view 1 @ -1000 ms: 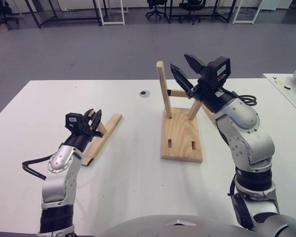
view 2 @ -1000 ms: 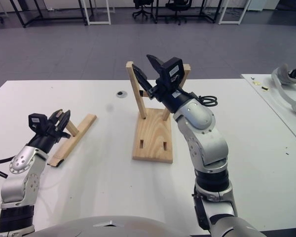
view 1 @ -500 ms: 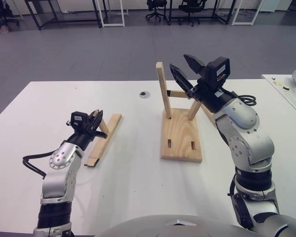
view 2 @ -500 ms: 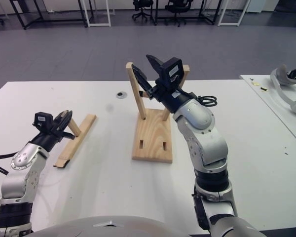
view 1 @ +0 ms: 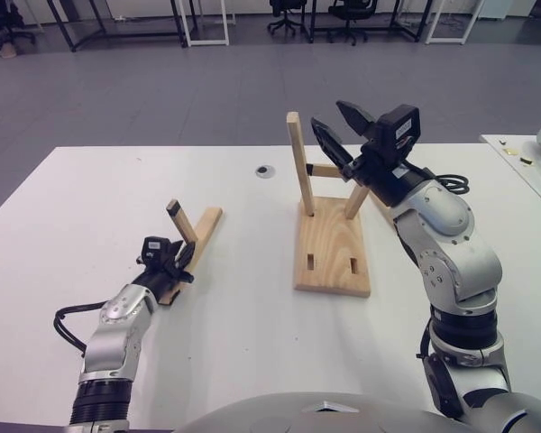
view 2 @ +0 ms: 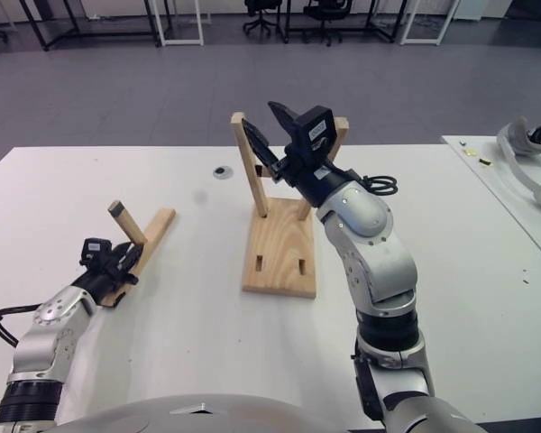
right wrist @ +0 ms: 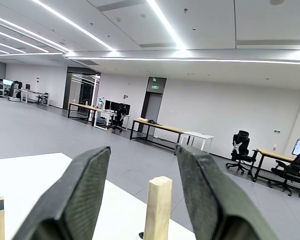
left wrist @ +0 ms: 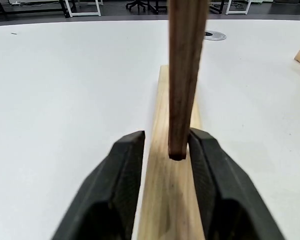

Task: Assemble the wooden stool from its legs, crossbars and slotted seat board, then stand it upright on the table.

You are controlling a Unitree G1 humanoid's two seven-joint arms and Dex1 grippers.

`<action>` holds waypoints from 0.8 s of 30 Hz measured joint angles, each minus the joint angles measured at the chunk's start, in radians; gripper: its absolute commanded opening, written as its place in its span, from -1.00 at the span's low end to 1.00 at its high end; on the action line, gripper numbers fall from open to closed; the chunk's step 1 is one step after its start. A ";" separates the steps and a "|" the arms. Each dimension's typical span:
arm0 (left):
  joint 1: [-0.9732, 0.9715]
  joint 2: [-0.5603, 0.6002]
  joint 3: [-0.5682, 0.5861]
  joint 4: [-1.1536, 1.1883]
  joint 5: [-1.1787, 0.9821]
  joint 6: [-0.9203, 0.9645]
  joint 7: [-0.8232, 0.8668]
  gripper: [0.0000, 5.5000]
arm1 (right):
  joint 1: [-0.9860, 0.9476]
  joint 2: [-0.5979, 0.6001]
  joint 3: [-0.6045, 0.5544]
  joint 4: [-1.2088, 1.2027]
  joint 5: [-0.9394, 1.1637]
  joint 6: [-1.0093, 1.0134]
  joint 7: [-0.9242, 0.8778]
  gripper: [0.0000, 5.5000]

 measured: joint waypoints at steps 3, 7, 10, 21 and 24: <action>0.012 0.024 -0.008 -0.019 0.023 0.006 -0.022 -0.11 | 0.003 0.005 0.001 -0.005 0.000 0.002 -0.009 -0.11; 0.042 0.085 -0.043 -0.076 0.029 0.055 -0.087 0.16 | 0.008 0.008 0.002 -0.011 -0.001 0.012 -0.026 -0.11; 0.048 0.130 -0.041 -0.156 0.007 0.116 -0.141 0.33 | 0.032 0.013 0.005 -0.016 -0.002 0.023 -0.032 -0.11; 0.069 0.193 -0.026 -0.263 0.050 0.311 -0.079 0.44 | 0.033 0.015 0.007 -0.035 -0.007 0.029 -0.043 -0.11; 0.088 0.195 -0.070 -0.278 0.057 0.387 -0.078 0.44 | 0.033 0.015 0.007 -0.035 -0.007 0.029 -0.041 -0.11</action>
